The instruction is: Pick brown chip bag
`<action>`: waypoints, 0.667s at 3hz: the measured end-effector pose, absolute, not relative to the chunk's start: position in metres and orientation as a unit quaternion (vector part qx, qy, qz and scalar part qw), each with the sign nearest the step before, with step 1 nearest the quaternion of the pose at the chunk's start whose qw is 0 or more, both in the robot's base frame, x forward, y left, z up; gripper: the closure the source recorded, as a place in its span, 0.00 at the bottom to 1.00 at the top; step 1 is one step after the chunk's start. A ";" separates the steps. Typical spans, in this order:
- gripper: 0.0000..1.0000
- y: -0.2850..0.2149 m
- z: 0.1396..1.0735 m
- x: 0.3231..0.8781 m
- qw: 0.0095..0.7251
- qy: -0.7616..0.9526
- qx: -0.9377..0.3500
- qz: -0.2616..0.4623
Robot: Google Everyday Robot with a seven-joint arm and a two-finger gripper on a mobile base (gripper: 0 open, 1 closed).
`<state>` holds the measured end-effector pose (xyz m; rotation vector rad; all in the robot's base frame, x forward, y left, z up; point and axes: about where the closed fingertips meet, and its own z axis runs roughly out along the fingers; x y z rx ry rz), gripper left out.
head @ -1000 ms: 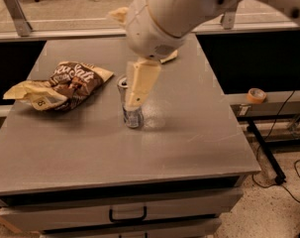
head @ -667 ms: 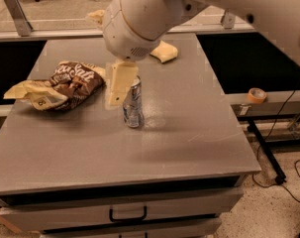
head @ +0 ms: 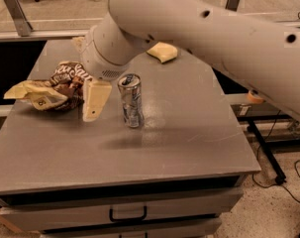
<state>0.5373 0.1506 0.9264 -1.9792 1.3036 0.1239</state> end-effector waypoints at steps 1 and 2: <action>0.00 0.177 0.901 0.546 0.375 0.517 -0.766 0.073; 0.00 0.208 0.887 0.548 0.383 0.512 -0.762 0.106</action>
Offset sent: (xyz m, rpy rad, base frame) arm 0.0144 0.0915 -0.0548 0.1466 0.1344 0.0575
